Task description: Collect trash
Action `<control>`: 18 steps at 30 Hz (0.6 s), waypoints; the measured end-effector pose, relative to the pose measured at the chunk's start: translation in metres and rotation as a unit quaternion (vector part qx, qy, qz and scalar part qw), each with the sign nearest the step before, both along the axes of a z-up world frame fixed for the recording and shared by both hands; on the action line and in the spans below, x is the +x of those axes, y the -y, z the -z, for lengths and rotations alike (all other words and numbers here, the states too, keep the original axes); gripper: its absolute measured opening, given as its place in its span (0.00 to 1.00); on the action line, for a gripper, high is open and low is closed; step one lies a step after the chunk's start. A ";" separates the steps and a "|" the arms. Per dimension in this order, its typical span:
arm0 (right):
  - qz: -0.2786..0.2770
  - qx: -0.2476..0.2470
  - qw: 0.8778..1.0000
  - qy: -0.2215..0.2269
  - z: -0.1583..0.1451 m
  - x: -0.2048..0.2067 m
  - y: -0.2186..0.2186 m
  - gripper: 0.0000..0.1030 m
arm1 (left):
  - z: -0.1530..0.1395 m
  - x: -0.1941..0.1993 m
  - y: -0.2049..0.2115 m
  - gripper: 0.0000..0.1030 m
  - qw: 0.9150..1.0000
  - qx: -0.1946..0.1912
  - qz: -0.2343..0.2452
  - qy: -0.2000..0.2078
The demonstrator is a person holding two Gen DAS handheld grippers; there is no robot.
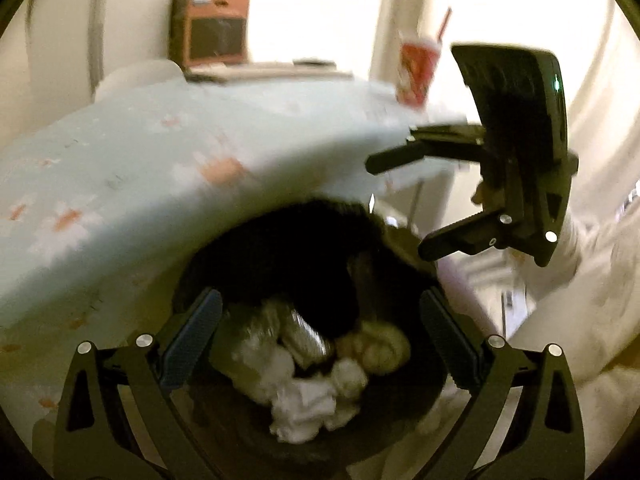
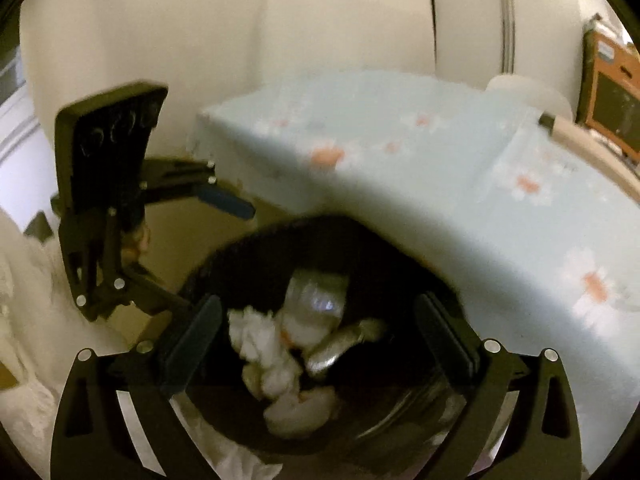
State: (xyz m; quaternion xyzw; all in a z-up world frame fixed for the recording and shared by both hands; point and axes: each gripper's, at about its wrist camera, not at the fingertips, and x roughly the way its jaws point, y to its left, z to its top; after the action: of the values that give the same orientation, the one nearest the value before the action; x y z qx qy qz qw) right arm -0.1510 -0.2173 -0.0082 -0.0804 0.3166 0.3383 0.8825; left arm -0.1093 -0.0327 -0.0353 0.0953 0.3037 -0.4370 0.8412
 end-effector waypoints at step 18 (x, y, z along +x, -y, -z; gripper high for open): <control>0.093 0.062 0.989 0.101 -0.083 0.086 0.036 0.92 | -0.081 0.077 -0.025 0.94 0.976 -0.083 -0.149 0.136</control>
State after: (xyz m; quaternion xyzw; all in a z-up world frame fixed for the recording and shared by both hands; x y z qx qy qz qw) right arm -0.0648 -0.2535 0.0748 -0.0292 0.2108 0.2636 0.9408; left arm -0.0319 -0.0074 0.0459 0.0375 0.1603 -0.3136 0.9352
